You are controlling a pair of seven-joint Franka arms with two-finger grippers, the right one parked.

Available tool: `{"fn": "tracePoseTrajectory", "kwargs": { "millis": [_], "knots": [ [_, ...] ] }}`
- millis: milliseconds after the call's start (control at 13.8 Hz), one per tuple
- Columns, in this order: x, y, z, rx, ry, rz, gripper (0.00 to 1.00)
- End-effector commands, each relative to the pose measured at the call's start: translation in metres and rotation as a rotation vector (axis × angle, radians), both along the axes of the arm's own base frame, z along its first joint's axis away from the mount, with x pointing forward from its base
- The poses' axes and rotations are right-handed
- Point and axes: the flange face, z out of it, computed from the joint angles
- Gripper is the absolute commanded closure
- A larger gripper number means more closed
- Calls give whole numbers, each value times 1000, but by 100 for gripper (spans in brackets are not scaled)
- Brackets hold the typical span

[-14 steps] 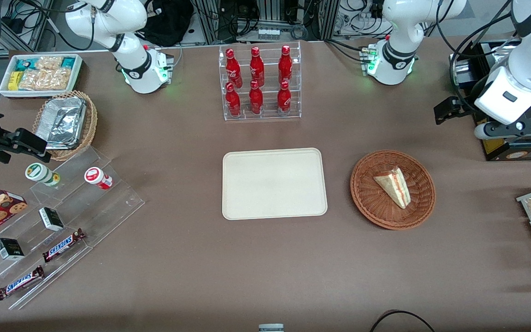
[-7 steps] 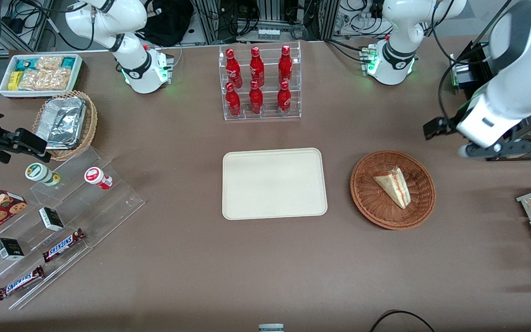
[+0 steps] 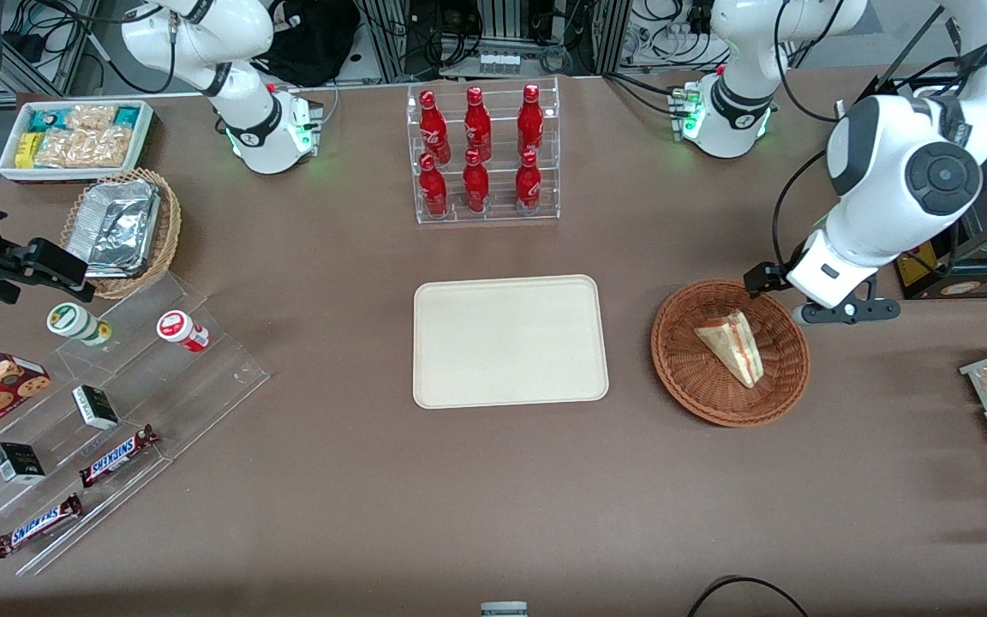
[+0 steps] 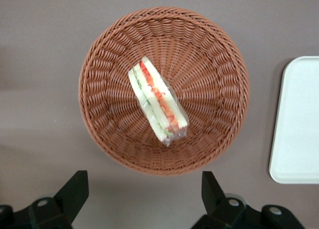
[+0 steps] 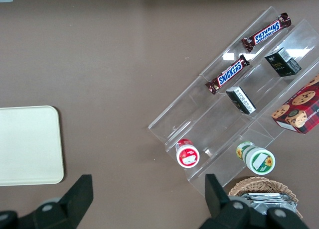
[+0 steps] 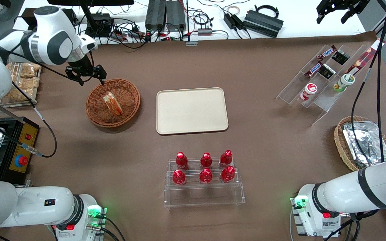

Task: Place sandwich from basket to tray
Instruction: 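Move the left gripper over the wicker basket above the wrapped sandwich, then lower the left gripper and close it on the wrapped sandwich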

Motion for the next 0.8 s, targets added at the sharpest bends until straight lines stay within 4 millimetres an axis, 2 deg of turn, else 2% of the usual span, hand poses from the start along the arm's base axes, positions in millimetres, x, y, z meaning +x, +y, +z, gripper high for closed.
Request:
{"fn": "tracePoseTrajectory", "kwargs": {
  "millis": [0,362,652,725],
  "knots": [
    [-12,0,-13,5,-43,73,0],
    [-3,-4,-42,4,-40,287,0],
    [2,-9,-74,8,-17,502,0],
    [3,-16,-80,5,-17,519,0]
  ]
}}
